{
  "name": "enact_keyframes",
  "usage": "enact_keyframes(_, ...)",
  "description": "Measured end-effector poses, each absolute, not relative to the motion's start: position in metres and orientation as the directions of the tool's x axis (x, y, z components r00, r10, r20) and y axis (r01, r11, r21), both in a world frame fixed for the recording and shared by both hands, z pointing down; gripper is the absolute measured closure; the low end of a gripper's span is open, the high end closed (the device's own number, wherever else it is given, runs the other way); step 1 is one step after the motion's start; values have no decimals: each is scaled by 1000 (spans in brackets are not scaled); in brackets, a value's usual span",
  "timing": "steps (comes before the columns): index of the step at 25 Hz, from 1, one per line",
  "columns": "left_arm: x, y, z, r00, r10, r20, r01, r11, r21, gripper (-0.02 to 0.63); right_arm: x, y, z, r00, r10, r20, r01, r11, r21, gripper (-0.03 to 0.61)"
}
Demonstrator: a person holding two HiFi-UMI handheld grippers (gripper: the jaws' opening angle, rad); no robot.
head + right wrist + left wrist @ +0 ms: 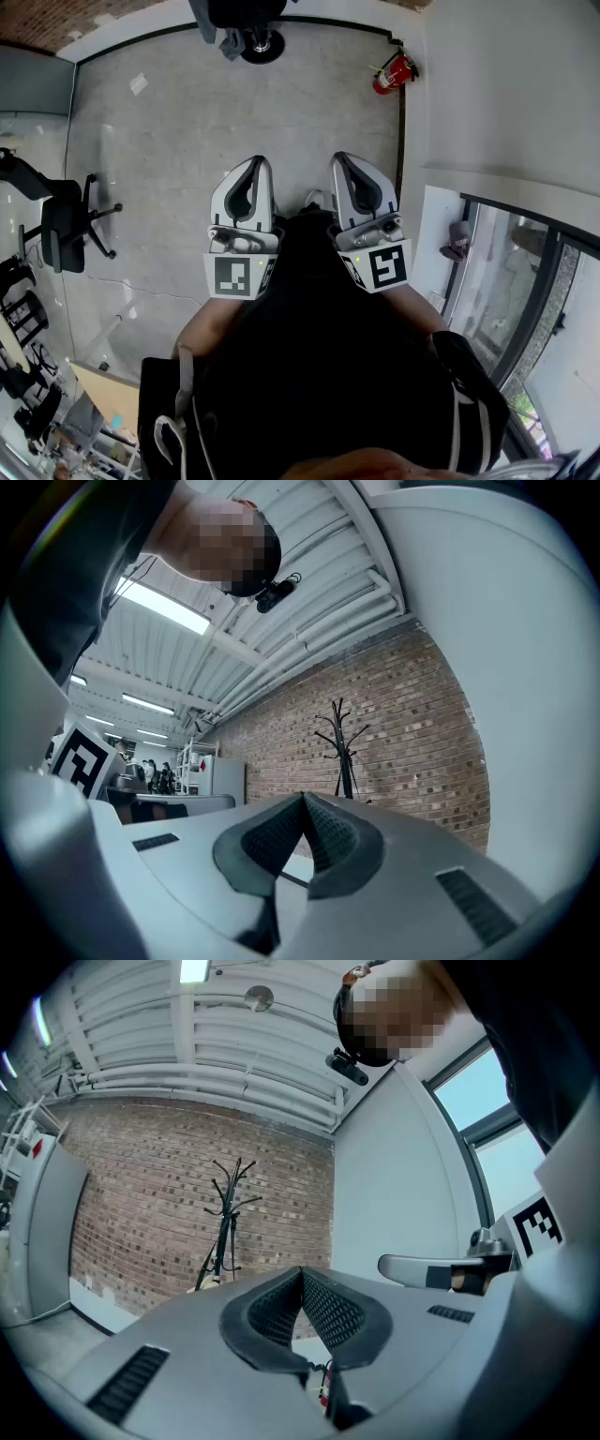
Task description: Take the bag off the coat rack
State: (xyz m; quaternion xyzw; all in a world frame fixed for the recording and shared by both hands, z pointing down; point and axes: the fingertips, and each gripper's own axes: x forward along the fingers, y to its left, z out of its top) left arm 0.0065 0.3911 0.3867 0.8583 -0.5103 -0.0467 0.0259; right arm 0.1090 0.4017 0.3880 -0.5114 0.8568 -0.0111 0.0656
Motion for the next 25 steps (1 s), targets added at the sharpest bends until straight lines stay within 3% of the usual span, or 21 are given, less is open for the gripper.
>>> enact_keyframes(12, 31, 396, 406, 409, -913, -2, -908, -407, 105, 594, 170, 394, 410, -429, -902, -53, -891, 432, -137, 557)
enact_keyframes(25, 71, 376, 419, 375, -927, 29, -924, -371, 93, 594, 204, 390, 431, -501, -864, -56, -846, 502, -179, 557)
